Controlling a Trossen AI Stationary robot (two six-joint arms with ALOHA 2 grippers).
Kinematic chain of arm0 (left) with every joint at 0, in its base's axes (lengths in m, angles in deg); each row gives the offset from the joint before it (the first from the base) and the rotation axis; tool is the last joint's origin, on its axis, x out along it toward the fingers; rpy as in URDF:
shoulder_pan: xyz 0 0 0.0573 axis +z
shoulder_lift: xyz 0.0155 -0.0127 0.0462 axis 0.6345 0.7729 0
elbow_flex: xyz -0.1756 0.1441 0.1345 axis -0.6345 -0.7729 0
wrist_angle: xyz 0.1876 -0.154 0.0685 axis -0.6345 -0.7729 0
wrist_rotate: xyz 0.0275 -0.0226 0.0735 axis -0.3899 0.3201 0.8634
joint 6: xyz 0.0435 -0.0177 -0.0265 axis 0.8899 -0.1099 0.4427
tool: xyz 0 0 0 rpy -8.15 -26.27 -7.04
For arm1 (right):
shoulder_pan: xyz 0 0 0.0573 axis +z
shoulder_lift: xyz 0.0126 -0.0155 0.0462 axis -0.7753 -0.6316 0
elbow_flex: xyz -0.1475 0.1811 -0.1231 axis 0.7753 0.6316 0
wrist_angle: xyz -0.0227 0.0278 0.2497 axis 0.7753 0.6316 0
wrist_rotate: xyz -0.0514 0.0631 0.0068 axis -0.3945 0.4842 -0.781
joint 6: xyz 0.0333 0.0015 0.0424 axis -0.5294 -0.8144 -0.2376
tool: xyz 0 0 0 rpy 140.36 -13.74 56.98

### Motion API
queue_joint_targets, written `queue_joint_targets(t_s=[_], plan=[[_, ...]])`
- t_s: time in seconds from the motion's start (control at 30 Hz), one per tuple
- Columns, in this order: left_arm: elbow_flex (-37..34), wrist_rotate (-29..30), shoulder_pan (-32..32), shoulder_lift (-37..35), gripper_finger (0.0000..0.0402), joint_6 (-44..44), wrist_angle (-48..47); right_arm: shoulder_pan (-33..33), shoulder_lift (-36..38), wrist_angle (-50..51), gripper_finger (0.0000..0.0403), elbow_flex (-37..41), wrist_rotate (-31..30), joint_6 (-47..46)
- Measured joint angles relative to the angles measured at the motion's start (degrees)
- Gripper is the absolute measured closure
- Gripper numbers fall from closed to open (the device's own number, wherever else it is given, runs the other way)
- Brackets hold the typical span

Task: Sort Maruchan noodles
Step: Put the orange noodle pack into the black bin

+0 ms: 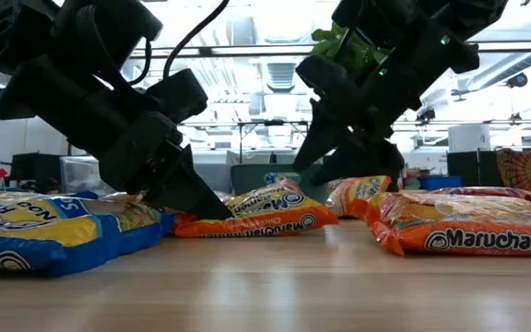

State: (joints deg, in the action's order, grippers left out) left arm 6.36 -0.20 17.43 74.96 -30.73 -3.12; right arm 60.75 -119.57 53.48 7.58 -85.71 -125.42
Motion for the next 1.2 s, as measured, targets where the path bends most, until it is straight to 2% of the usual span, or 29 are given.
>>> queue_joint_targets(t_s=[0.17, 0.43, 0.53, 0.7, 1.0, 1.2], plan=[[0.0, -0.2, 0.0, -0.2, 0.0401, 0.2, 0.0, -0.2, 0.8, -0.4, 0.0234, -0.1, 0.0, 1.9], [0.0, -0.3, 0.1, -0.1, 0.0401, 0.2, 0.5, -0.5, 1.2, 0.0, 0.0315, -0.1, 0.4, -0.3], [0.0, -0.3, 0.1, -0.1, 0.0402, 0.1, 0.5, -0.7, 1.1, 0.2, 0.0318, -0.1, 3.5, -2.1], [0.0, -0.3, 0.1, -0.1, 0.0401, 0.0, 0.6, -0.7, 1.0, 0.0, 0.027, -0.1, 4.8, -2.1], [0.0, -0.4, 0.1, 0.0, 0.0401, 0.1, 0.7, -0.9, 0.4, -0.4, 0.0138, -0.1, 2.1, -5.2], [0.0, -0.1, 0.1, 0.0, 0.0402, 0.2, 0.8, -0.8, -3.8, -4.6, 0.0092, 0.0, 1.1, -6.2]])
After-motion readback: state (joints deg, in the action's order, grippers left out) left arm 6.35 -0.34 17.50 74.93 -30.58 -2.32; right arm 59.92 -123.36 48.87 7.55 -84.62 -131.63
